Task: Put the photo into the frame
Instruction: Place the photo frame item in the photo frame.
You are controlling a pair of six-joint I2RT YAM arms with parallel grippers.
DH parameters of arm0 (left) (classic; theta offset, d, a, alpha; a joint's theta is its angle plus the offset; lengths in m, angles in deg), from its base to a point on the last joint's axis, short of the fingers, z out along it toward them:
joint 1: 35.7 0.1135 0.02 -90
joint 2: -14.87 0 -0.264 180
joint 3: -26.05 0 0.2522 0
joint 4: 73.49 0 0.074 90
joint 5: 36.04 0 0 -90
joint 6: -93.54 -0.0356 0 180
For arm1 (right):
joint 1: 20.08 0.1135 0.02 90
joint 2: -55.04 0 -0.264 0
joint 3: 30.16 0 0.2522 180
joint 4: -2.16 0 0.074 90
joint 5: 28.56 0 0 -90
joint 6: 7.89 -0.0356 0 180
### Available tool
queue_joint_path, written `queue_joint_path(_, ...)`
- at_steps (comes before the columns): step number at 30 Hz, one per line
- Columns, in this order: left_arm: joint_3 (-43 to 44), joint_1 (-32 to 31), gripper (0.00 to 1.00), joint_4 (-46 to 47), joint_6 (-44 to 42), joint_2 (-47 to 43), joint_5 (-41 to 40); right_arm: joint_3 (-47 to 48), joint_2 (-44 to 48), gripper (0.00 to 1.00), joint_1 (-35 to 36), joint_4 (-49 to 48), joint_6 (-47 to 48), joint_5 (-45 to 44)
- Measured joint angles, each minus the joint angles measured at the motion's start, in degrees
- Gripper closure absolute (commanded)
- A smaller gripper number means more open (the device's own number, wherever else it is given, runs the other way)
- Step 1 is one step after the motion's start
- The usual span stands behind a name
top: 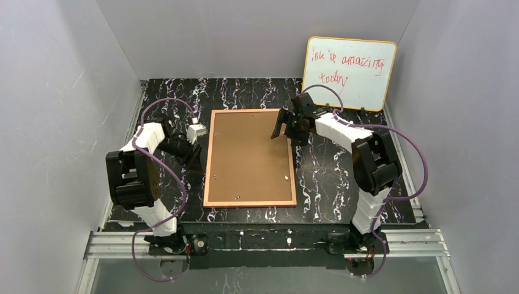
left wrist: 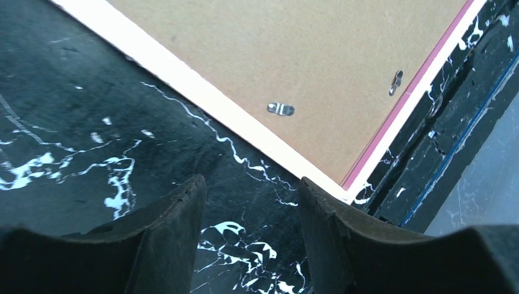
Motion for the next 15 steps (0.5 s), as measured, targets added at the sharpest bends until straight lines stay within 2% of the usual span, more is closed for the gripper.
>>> queue_joint_path(4, 1.97, 0.50, 0.45, 0.57, 1.46, 0.39, -0.24, 0.50, 0.39, 0.01, 0.00, 0.87, 0.39, -2.38)
queue_joint_path(7, 2.60, 0.63, 0.50, 1.36, 3.34, 1.40, -0.44, -0.33, 1.97, 0.01, -0.50, -0.66, -1.22, -2.27)
queue_joint_path(15, 4.46, 0.68, 0.59, 4.20, 10.73, 7.65, -1.27, -14.01, 9.49, 0.01, -5.81, -18.36, -8.70, 10.58)
